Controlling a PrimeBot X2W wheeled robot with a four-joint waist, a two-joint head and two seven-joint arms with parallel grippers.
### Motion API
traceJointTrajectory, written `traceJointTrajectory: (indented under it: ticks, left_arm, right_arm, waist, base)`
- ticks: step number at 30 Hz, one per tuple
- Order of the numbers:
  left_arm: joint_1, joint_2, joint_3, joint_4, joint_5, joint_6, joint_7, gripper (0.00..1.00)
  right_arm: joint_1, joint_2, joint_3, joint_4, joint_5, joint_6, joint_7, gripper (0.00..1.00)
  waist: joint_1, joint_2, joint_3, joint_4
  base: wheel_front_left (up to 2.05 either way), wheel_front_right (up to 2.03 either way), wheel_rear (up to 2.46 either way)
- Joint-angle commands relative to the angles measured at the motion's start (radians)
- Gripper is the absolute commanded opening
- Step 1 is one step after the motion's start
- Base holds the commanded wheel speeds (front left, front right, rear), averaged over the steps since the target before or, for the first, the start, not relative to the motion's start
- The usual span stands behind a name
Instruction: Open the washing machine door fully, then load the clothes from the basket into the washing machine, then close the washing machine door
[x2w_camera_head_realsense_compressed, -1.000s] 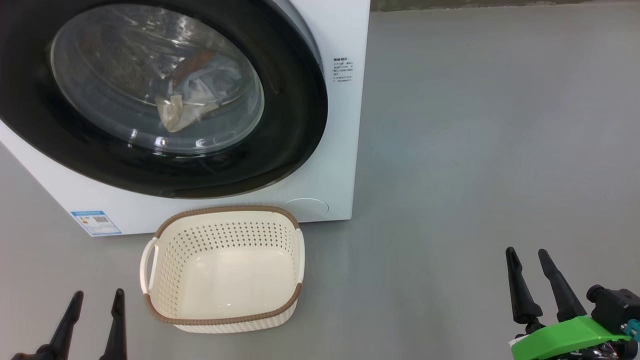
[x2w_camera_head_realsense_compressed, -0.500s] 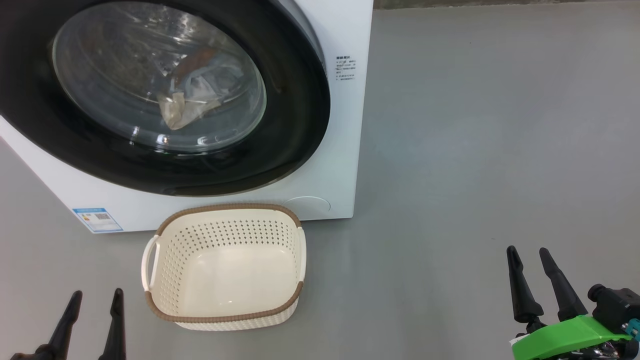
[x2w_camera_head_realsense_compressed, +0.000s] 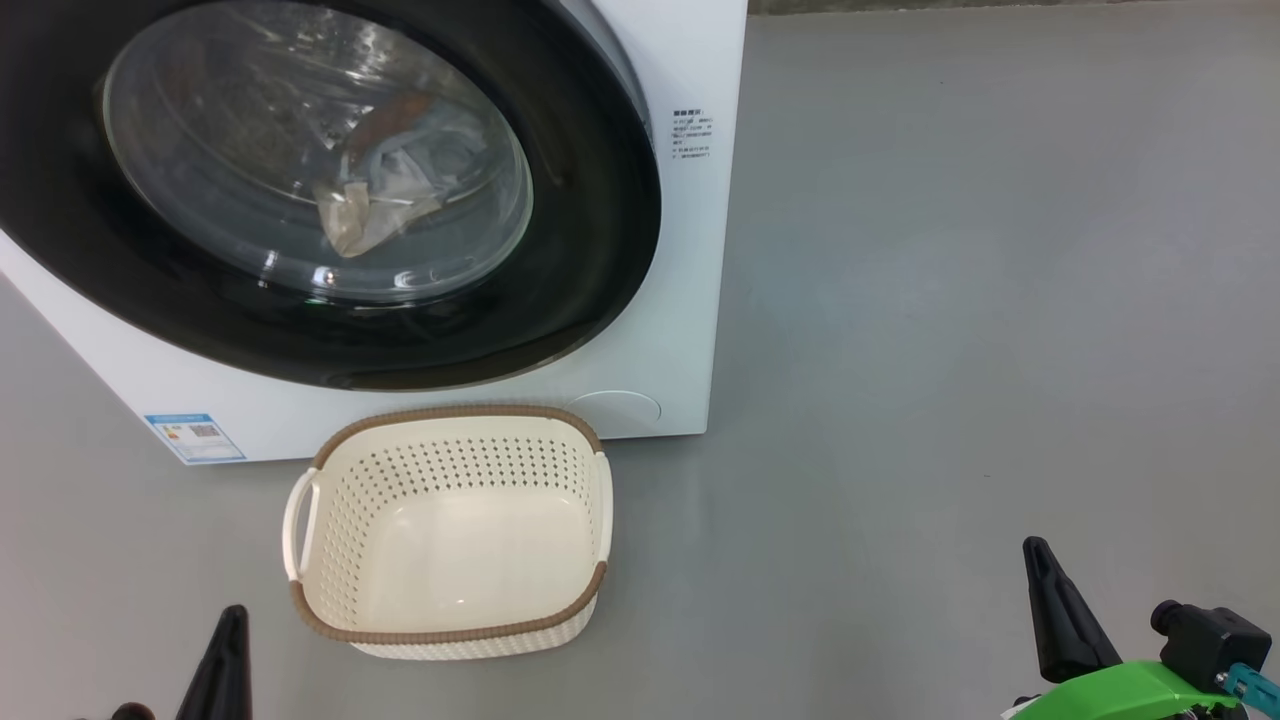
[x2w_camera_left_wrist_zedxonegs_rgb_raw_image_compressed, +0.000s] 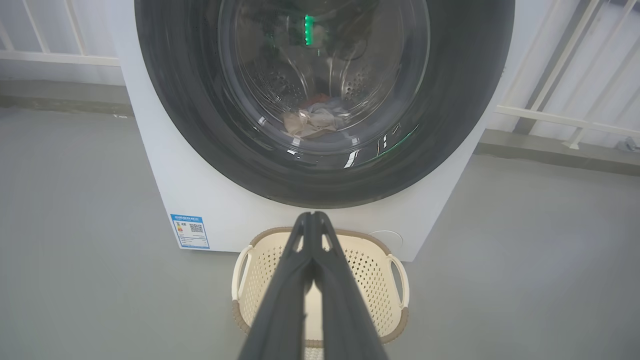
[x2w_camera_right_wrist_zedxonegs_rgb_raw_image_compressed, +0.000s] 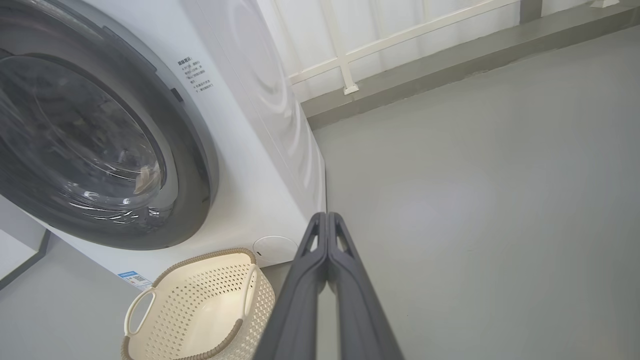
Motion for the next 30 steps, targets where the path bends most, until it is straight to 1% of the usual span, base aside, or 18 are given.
traceJointTrajectory:
  ticks: [1, 3, 6, 8, 30]
  left_arm:
    - [-0.006, 0.018, 0.01, -0.019, -0.024, 0.0, 0.008, 0.0]
    - [-0.007, 0.016, 0.011, -0.02, -0.045, 0.0, 0.013, 0.0]
    - [-0.01, 0.013, 0.011, -0.02, -0.077, 0.0, 0.022, 0.0]
    - [-0.013, 0.012, 0.011, -0.02, -0.098, 0.0, 0.027, 0.0]
    - [-0.038, -0.008, 0.018, -0.025, -0.331, 0.0, 0.091, 0.0]
  right_arm:
    - [-0.014, -0.011, -0.006, -0.024, 0.023, 0.0, 0.004, 0.0]
    - [-0.015, -0.011, -0.008, -0.025, 0.042, 0.0, 0.01, 0.0]
    - [-0.017, -0.01, -0.01, -0.026, 0.07, 0.0, 0.018, 0.0]
    - [-0.02, -0.01, -0.012, -0.026, 0.088, 0.0, 0.023, 0.0]
    - [-0.041, -0.003, -0.035, -0.036, 0.29, 0.0, 0.085, 0.0]
  waist:
    - [0.0009, 0.0, -0.002, 0.001]
    - [0.0017, 0.0, -0.004, 0.002]
    - [0.0, 0.0, -0.005, 0.003]
    - [-0.0004, 0.0, -0.005, 0.003]
    - [-0.0005, 0.0, -0.016, 0.011]
  base:
    - [0.0, 0.0, 0.0]
    - [0.0, 0.0, 0.0]
    - [0.0, 0.0, 0.0]
    - [0.0, 0.0, 0.0]
    - [0.0, 0.0, 0.0]
